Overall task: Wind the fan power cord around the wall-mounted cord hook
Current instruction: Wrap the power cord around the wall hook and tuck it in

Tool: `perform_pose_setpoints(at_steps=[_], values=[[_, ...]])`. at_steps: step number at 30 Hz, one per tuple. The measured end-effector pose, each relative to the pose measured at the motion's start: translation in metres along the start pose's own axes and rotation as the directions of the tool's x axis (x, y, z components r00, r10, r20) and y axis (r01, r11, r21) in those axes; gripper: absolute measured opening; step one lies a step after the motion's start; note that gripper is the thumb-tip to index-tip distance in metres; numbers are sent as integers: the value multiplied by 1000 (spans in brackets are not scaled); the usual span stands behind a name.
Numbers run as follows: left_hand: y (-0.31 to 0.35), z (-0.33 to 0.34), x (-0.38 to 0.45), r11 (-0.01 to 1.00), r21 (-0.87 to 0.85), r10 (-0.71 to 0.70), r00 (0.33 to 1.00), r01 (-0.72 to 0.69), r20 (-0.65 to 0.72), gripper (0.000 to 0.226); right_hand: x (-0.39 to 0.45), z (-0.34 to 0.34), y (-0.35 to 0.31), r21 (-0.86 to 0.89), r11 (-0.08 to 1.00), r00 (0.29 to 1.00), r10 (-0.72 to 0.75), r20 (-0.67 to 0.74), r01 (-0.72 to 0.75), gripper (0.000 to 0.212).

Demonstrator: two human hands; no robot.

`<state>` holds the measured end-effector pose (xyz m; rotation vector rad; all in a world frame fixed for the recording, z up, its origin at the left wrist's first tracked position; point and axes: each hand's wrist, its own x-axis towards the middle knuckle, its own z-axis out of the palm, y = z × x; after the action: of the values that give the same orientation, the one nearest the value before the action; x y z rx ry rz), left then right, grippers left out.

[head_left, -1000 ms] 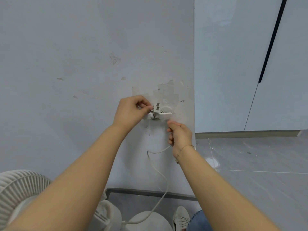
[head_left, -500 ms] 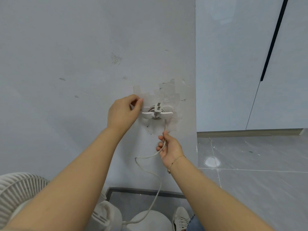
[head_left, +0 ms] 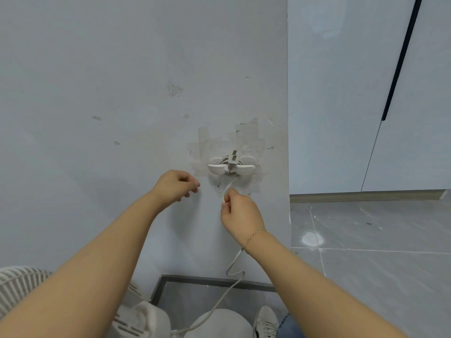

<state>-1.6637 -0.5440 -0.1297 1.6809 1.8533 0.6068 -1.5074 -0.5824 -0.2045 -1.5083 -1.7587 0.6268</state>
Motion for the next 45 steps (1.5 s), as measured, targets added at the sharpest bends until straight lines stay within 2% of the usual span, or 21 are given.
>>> perform_pose_setpoints(at_steps=[5, 9, 12, 15, 19, 21, 26, 28, 31, 37, 38, 40, 42, 45], values=[[7, 9, -1, 1000, -7, 29, 993, -28, 116, 19, -1, 4, -2, 89, 996, 997, -14, 73, 7, 24], [15, 13, 1, 996, -48, 76, 989, -70, 127, 19, 2, 6, 3, 242, 963, 992, 100, 78, -116, 14], [19, 16, 3, 996, -39, 84, 983, -79, 164, 21, 2, 6, 2, 326, 933, 987, 130, 91, -153, 14], [21, 19, 2, 997, -25, 74, 975, -70, 210, 23, 1, 6, 2, 371, 913, 985, 145, 93, -170, 14], [22, 20, 2, 998, 0, 64, 963, -67, 261, 12, 0, 3, 1, 409, 895, 983, 150, 107, -181, 14], [23, 23, 2, 998, 30, 53, 959, -64, 278, 18, 0, 0, 0, 428, 879, 976, 166, 140, -211, 13], [28, 28, 6, 1000, -17, 10, 980, -6, 198, 26, -1, -23, -1, 453, 770, 881, 298, 368, -450, 25], [30, 28, 9, 999, -43, -14, 986, 22, 165, 28, 0, -34, -1, 481, 716, 853, 335, 399, -506, 30], [30, 27, 11, 986, -138, -60, 978, 89, 200, 25, 2, -48, 0, 498, 694, 849, 357, 389, -520, 30], [28, 18, 11, 866, -433, -141, 952, 251, 270, 18, 7, -62, -5, 544, 732, 912, 321, 256, -410, 17], [27, 16, 11, 813, -506, -147, 942, 289, 303, 17, 7, -62, -7, 555, 737, 922, 309, 231, -386, 16], [25, 13, 13, 642, -660, -147, 908, 389, 392, 14, 8, -62, -11, 574, 746, 941, 284, 186, -338, 17], [23, 10, 15, 531, -718, -132, 881, 450, 454, 18, 7, -62, -15, 578, 760, 955, 256, 152, -296, 22], [22, 12, 16, 568, -703, -108, 886, 427, 451, 16, 7, -63, -19, 574, 784, 972, 206, 117, -235, 28]])
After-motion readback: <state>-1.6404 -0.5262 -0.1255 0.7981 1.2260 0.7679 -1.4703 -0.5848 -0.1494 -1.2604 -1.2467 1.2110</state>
